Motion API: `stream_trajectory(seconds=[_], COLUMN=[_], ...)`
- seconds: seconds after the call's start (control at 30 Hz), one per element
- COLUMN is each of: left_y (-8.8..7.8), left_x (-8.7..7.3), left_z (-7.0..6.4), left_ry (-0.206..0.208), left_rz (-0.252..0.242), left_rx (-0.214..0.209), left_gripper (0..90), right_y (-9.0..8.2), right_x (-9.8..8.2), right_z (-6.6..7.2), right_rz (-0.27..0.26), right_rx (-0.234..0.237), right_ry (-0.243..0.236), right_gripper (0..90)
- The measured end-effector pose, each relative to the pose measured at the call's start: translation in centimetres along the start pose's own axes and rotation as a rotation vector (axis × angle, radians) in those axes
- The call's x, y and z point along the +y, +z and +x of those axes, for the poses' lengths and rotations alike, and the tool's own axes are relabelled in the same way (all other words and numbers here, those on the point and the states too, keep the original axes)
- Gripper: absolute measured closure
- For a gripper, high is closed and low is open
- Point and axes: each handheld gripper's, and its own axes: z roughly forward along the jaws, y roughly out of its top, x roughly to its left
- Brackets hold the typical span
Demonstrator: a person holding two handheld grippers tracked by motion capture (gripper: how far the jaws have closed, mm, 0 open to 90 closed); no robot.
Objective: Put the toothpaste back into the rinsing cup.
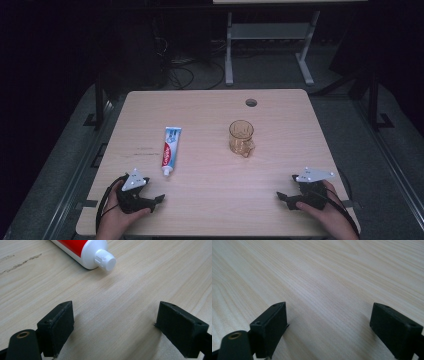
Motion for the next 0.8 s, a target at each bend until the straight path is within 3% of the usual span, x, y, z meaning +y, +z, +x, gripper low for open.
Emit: stream_trajectory(seconds=[0.23,0.27,0.33,0.6,0.67,0.7,0.8], left_y=[-0.1,-0.2,-0.5,-1.7,-1.9,-2.0,-2.3], left_x=[0.0,0.0,0.1,1.0,1.2,1.3,1.9], left_z=[0.0,-0.1,-0.1,-0.3,-0.2,-0.2,0.0], left_ry=[-0.003,-0.003,-0.022,-0.036,-0.049,-0.046,-0.063], left_rz=[-0.001,-0.005,0.000,-0.028,-0.036,-0.033,-0.028], left_rx=[0.004,0.005,-0.011,-0.016,-0.032,-0.034,-0.054], left_gripper=[14.9,21.6,26.7,40.2,51.1,51.1,62.3], right_y=[0.0,0.0,0.0,0.0,0.0,0.0,0.0], right_x=[0.0,0.0,0.0,0.0,0.0,0.0,0.0], right_z=[0.0,0.0,0.0,0.0,0.0,0.0,0.0], right_rz=[-0.001,-0.001,-0.001,-0.001,0.000,0.000,-0.003], right_rx=[0.000,0.000,0.000,-0.001,-0.001,-0.001,-0.002], right_ry=[0.000,0.000,0.001,0.002,0.004,0.004,0.003], right_gripper=[13.3,13.3,13.3,13.3,13.3,13.3,13.3])
